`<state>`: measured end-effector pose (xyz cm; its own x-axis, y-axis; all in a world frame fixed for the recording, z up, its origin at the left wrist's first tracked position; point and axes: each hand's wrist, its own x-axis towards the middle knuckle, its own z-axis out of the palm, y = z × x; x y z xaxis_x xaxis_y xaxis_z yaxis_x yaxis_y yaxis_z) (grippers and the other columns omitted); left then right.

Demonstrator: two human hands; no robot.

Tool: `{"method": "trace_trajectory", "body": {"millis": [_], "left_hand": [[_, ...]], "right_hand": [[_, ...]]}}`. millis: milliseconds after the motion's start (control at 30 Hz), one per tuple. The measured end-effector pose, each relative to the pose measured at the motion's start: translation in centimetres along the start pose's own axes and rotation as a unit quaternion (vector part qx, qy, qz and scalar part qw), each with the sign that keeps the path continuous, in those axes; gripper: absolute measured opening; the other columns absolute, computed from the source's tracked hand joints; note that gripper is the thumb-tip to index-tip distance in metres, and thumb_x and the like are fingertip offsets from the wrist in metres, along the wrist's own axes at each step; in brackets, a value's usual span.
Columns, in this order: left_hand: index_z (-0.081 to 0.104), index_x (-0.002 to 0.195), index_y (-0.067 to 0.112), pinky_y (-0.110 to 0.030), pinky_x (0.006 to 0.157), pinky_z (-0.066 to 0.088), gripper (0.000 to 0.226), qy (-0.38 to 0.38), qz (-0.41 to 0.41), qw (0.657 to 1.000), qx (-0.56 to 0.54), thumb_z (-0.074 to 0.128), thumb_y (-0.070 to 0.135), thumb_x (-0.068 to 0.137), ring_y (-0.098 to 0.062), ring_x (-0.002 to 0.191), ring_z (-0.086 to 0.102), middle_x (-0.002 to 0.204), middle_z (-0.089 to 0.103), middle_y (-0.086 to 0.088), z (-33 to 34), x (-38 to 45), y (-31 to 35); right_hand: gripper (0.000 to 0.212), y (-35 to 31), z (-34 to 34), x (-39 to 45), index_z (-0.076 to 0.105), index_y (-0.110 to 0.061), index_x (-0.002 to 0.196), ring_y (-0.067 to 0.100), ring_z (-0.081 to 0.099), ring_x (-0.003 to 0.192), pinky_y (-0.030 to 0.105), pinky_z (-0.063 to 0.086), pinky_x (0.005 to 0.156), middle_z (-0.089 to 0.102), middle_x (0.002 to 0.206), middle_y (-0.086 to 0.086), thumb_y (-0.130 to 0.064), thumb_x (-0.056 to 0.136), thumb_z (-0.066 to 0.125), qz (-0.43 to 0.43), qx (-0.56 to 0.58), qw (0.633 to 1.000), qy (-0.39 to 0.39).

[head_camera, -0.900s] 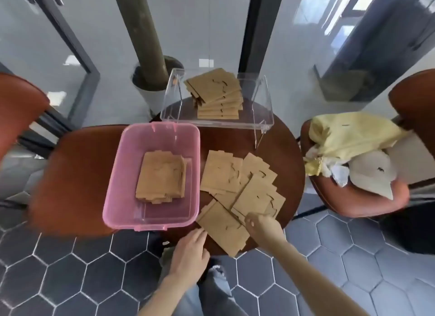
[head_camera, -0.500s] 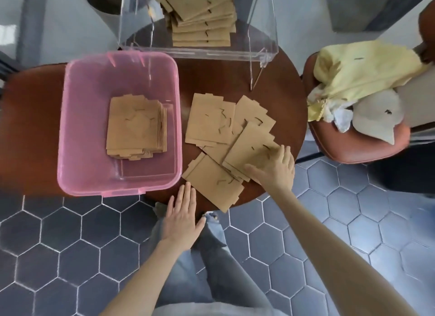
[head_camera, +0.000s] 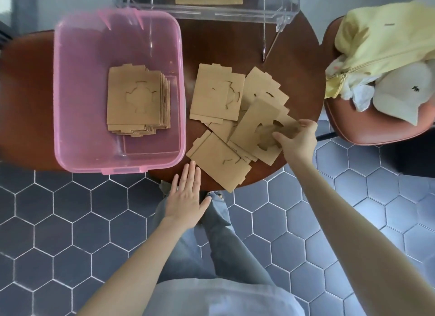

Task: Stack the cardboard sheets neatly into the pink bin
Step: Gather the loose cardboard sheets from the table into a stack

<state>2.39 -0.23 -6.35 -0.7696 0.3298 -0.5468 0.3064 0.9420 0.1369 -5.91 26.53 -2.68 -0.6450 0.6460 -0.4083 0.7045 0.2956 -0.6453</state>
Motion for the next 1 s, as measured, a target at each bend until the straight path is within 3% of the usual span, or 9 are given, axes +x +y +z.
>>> {"method": "trace_trajectory", "body": {"millis": [167, 267, 400, 467, 500, 667, 767, 867, 1000], "left_hand": [[-0.003, 0.144, 0.005, -0.043, 0.116, 0.011, 0.077, -0.073, -0.006, 0.997, -0.020, 0.035, 0.045, 0.091, -0.029, 0.145, -0.004, 0.156, -0.008, -0.016, -3.1, 0.1, 0.7], [0.049, 0.126, 0.006, -0.035, 0.101, 0.036, 0.045, -0.012, -0.071, 0.963, -0.259, 0.039, 0.035, 0.092, -0.027, 0.126, 0.046, 0.135, 0.051, -0.015, -7.1, 0.0, 1.7], [0.063, 0.100, 0.015, -0.034, 0.094, 0.045, 0.031, -0.079, -0.149, 0.721, -0.672, 0.051, 0.039, 0.085, -0.020, 0.100, 0.063, 0.095, 0.070, -0.002, -10.8, 1.7, 3.0], [0.065, 0.101, 0.018, -0.033, 0.089, 0.049, 0.032, -0.149, -0.130, 0.588, -0.784, 0.062, 0.039, 0.077, -0.014, 0.091, 0.067, 0.091, 0.073, 0.003, -11.6, 2.4, 3.3], [0.067, 0.097, 0.021, -0.033, 0.088, 0.051, 0.027, -0.155, -0.107, 0.553, -0.811, 0.065, 0.035, 0.075, -0.013, 0.089, 0.068, 0.092, 0.074, 0.003, -11.6, 2.7, 3.5], [0.069, 0.091, 0.023, -0.037, 0.080, 0.054, 0.016, -0.098, -0.141, 0.546, -0.820, 0.067, 0.016, 0.077, -0.021, 0.093, 0.066, 0.093, 0.073, 0.000, -10.4, 3.4, 4.2], [0.066, 0.097, 0.022, -0.040, 0.081, 0.053, 0.020, -0.098, -0.177, 0.557, -0.805, 0.067, 0.020, 0.078, -0.026, 0.097, 0.063, 0.097, 0.070, -0.003, -9.3, 3.5, 3.6], [0.064, 0.097, 0.020, -0.042, 0.082, 0.051, 0.021, -0.100, -0.213, 0.572, -0.786, 0.068, 0.024, 0.077, -0.027, 0.095, 0.062, 0.096, 0.068, -0.004, -8.3, 3.4, 2.9], [0.063, 0.094, 0.017, -0.032, 0.071, 0.052, 0.018, -0.097, -0.219, 0.584, -0.776, 0.068, 0.023, 0.077, -0.021, 0.083, 0.063, 0.092, 0.067, -0.005, -7.5, 3.5, 2.3]], "right_hand": [[0.053, -1.8, -2.8, -1.1, 0.047, -0.023, 0.115, 0.024, 0.061, 0.084, 0.028, 0.053, 0.073, 0.066, 0.093, 0.009, -0.016, 0.071, 0.075, -0.052, 0.109, 0.993, 0.004], [0.049, -2.5, -4.4, -2.2, 0.049, -0.033, 0.102, 0.021, 0.062, 0.078, 0.034, 0.054, 0.071, 0.067, 0.089, 0.006, -0.015, 0.068, 0.078, -0.061, 0.147, 0.987, -0.035], [0.045, -3.2, -4.9, -3.4, 0.052, -0.034, 0.094, 0.007, 0.061, 0.060, 0.025, 0.049, 0.049, 0.069, 0.072, -0.011, -0.005, 0.071, 0.077, -0.048, 0.183, 0.964, -0.186], [0.044, -3.5, -4.2, -3.8, 0.051, -0.032, 0.092, 0.010, 0.061, 0.061, 0.024, 0.047, 0.048, 0.070, 0.071, -0.009, -0.002, 0.072, 0.076, -0.032, 0.177, 0.953, -0.242], [0.044, -3.6, -3.8, -4.0, 0.050, -0.031, 0.091, 0.011, 0.061, 0.062, 0.024, 0.047, 0.049, 0.071, 0.069, -0.008, -0.002, 0.072, 0.076, -0.028, 0.172, 0.949, -0.262], [0.036, -4.7, -1.6, -4.0, 0.050, -0.024, 0.091, 0.003, 0.065, 0.059, 0.018, 0.049, 0.051, 0.072, 0.068, -0.010, -0.006, 0.074, 0.075, -0.013, 0.149, 0.938, -0.312], [0.015, -5.9, 0.3, -2.0, 0.062, -0.016, 0.091, 0.010, 0.061, 0.068, 0.025, 0.050, 0.065, 0.067, 0.071, -0.008, -0.024, 0.080, 0.069, -0.037, 0.062, 0.970, -0.231], [0.027, -7.7, 3.6, -0.2, 0.063, -0.009, 0.100, 0.010, 0.054, 0.071, 0.025, 0.044, 0.066, 0.061, 0.086, -0.001, -0.029, 0.083, 0.062, -0.077, -0.018, 0.988, -0.131], [0.064, -9.6, 8.2, 0.5, 0.048, -0.008, 0.116, 0.023, 0.058, 0.099, 0.033, 0.044, 0.070, 0.057, 0.112, 0.005, -0.048, 0.072, 0.069, -0.037, -0.129, 0.985, -0.112]]}}
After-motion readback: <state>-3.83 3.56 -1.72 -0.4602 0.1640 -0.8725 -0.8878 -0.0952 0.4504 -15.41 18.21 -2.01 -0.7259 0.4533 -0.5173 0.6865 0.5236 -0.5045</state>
